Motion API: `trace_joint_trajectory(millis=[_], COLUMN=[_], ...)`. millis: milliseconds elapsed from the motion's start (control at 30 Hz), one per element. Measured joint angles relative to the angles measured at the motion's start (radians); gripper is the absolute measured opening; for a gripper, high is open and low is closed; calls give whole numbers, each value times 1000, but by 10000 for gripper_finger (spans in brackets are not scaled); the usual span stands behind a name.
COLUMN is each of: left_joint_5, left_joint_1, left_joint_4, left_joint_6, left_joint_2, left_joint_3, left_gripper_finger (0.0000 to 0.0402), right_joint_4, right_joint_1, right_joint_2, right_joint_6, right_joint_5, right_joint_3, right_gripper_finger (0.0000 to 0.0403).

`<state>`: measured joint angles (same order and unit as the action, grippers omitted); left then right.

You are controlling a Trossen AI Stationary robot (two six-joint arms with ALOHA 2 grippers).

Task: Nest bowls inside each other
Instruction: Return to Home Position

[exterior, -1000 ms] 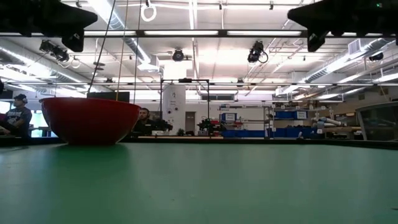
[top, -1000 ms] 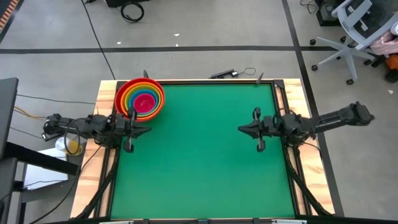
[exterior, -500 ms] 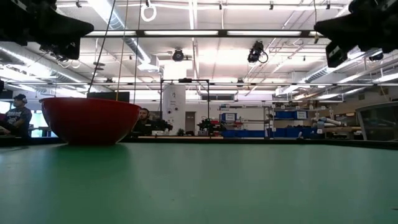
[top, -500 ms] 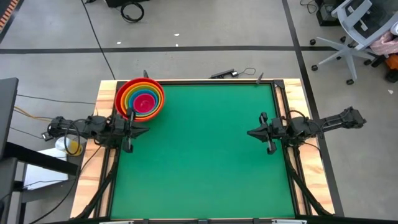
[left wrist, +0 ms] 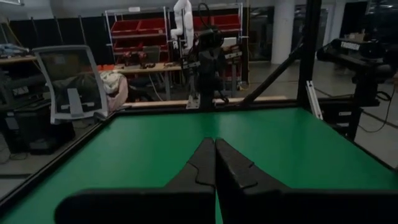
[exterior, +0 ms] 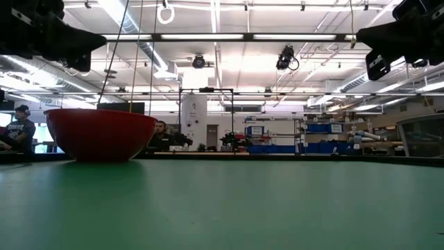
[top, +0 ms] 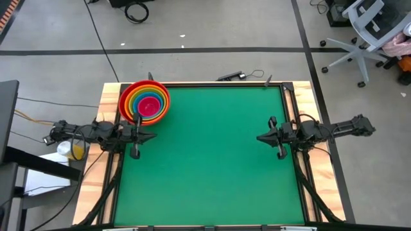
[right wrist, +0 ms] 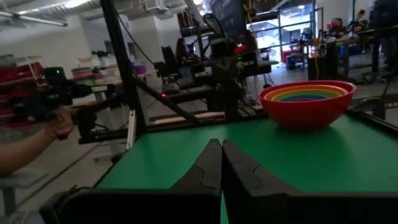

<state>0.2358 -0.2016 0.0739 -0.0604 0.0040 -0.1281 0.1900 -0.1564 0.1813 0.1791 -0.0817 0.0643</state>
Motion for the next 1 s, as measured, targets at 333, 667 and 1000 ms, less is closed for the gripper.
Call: trace_joint_trajectory(millis=[333, 667, 1000], left_joint_5=[-5, -6, 38], left_joint_1=[0, 9, 9], left_joint_4=[-26, -123, -3], left_joint_6=[5, 30, 9], left_joint_2=[0, 0, 0], left_joint_3=[39, 118, 7], left_gripper_finger=[2, 2, 2], right_joint_4=[-22, -11, -31], right_joint_1=[69, 87, 88], right_joint_2=[-32, -47, -144], right_joint_6=[27, 26, 27], right_joint_5=[29, 67, 70], right_joint_3=[-25, -58, -58], right_gripper_finger=[6, 7, 19])
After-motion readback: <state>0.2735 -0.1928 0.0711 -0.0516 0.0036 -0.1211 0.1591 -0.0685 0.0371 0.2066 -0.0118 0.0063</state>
